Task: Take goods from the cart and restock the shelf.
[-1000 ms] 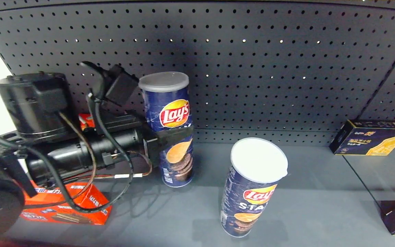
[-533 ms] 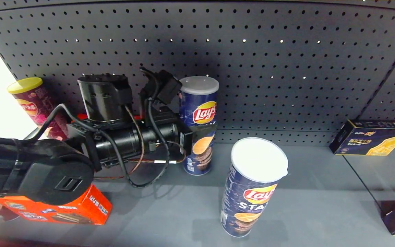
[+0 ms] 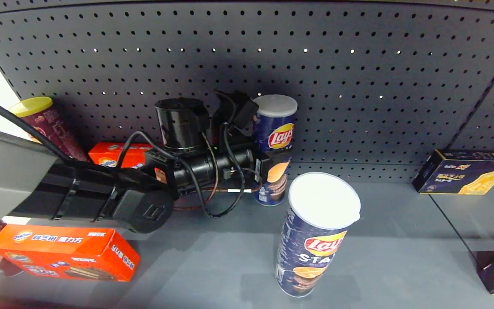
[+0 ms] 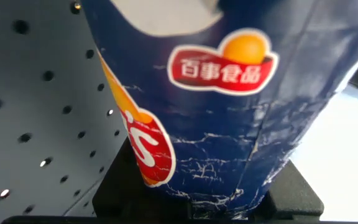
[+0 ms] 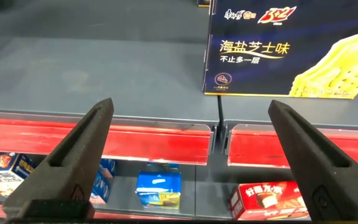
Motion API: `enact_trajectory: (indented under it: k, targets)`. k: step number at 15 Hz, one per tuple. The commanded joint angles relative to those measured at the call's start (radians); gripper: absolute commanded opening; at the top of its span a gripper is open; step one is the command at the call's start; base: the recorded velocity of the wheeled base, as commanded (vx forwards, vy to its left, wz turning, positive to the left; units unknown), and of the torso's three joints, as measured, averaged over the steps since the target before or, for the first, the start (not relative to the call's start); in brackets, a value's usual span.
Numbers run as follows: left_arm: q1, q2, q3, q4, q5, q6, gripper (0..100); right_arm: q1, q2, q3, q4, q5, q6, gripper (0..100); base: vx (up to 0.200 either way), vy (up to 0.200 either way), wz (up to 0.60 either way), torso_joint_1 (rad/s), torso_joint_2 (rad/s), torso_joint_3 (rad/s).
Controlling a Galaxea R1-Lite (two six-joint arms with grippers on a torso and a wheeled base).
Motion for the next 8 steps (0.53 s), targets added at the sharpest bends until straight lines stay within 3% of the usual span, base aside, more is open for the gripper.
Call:
enact_trajectory:
  k: [1, 8]
  targets:
    - [-0.004, 0.041, -0.012, -0.018, 0.000, 0.000, 0, 0.000, 0.002, 0.000, -0.001, 0.000, -0.002, 100, 0.000, 0.000, 0.00, 0.000, 0.00, 0.000]
    - [-0.007, 0.104, -0.011, -0.117, 0.000, -0.003, 0, 0.000, 0.002, 0.000, -0.001, 0.000, -0.002, 100, 0.000, 0.000, 0.00, 0.000, 0.00, 0.000]
